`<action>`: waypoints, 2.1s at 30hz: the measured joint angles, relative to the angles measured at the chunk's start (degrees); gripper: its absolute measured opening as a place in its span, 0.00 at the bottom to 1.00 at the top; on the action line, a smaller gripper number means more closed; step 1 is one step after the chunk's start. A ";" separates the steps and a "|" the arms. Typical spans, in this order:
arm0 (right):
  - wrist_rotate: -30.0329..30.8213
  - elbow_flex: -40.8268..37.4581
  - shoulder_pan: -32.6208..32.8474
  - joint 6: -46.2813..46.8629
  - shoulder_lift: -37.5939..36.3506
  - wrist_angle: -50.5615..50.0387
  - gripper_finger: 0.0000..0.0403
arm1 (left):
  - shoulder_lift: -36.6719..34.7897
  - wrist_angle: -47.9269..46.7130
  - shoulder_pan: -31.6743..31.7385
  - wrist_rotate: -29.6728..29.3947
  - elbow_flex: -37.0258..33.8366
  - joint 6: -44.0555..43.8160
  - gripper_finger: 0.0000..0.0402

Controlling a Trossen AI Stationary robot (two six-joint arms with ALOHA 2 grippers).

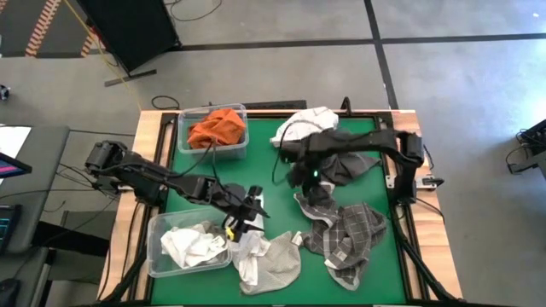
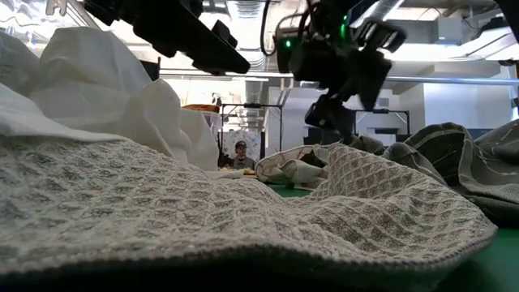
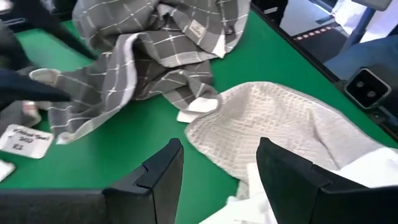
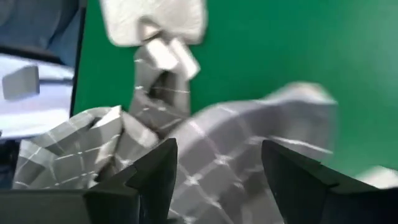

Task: Sort towels by color in basket
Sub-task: Put the white towel into the bottom transparent bin

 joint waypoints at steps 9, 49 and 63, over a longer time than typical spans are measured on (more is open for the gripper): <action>0.00 -0.37 13.58 9.95 0.00 10.54 0.64 | -1.12 -2.29 -4.09 -0.03 0.00 -0.61 0.48; 31.30 -0.13 24.24 20.74 7.08 63.51 0.77 | -32.12 -39.82 -21.40 -22.40 0.08 -24.11 0.48; 30.58 1.20 24.33 24.07 15.50 68.72 0.96 | -31.71 -39.85 -21.64 -22.40 0.07 -26.15 0.48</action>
